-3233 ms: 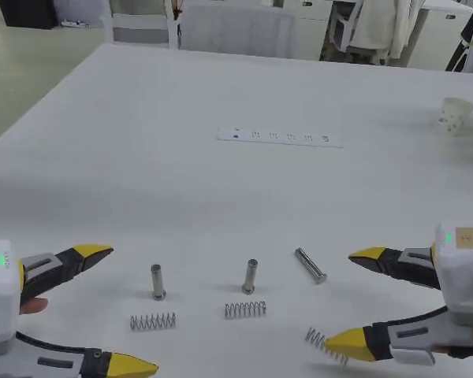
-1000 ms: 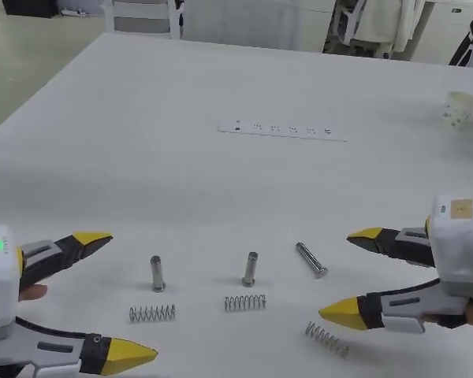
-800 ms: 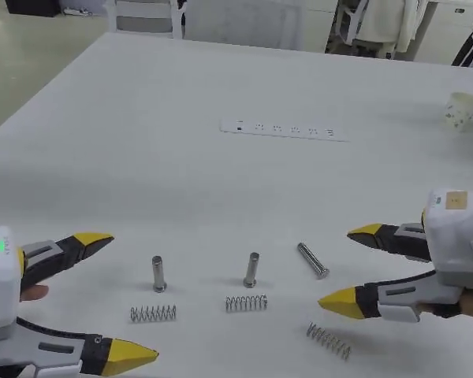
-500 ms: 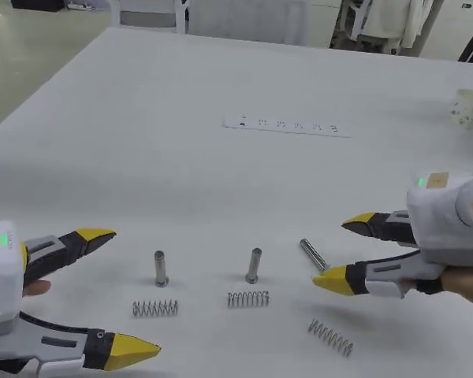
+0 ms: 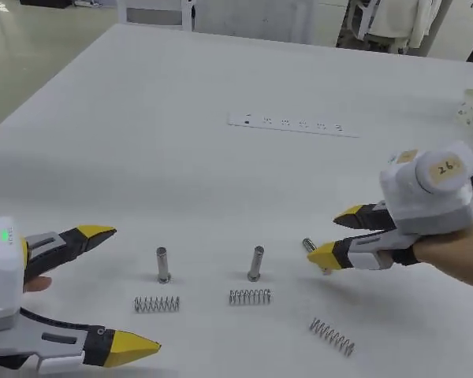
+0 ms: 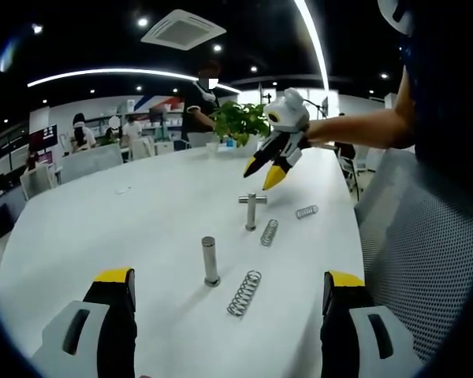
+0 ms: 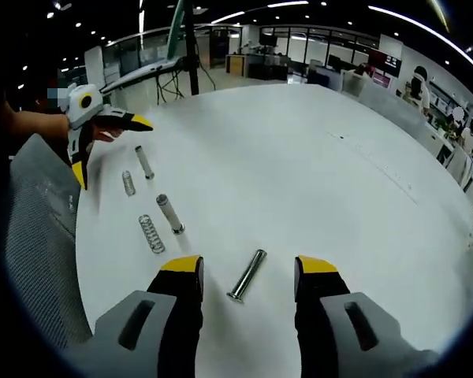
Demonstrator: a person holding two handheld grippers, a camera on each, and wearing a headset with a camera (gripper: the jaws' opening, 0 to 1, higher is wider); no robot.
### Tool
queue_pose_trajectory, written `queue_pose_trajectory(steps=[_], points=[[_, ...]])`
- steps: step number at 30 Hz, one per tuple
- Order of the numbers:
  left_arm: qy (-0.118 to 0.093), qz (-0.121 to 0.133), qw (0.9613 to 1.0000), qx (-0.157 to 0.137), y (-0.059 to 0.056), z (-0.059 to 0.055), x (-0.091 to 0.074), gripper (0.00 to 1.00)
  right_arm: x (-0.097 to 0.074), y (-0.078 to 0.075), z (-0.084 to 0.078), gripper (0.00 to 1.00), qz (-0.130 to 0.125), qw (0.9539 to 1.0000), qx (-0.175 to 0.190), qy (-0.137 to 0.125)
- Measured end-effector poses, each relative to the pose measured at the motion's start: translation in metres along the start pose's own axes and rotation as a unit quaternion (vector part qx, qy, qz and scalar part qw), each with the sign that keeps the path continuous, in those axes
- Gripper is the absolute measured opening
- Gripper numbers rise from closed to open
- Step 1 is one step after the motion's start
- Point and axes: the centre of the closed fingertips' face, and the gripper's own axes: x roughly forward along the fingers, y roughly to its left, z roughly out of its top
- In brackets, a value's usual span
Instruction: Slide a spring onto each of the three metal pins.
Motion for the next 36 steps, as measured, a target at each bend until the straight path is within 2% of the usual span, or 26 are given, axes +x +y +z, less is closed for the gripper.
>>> queue_pose_trajectory(steps=[6,23,36], points=[[-0.002,0.000,1.0000,-0.001,0.000,0.000,0.000,0.96,0.009,-0.002,-0.003,0.38,-0.004,0.9995,0.011,0.028],[-0.004,0.000,1.0000,-0.006,0.000,-0.003,0.000,0.96,0.027,-0.007,-0.011,0.19,-0.025,0.9956,0.038,0.082],[-0.005,-0.001,0.9999,-0.010,-0.001,-0.004,0.001,0.95,0.037,-0.007,-0.017,0.14,-0.037,0.9915,0.057,0.112]])
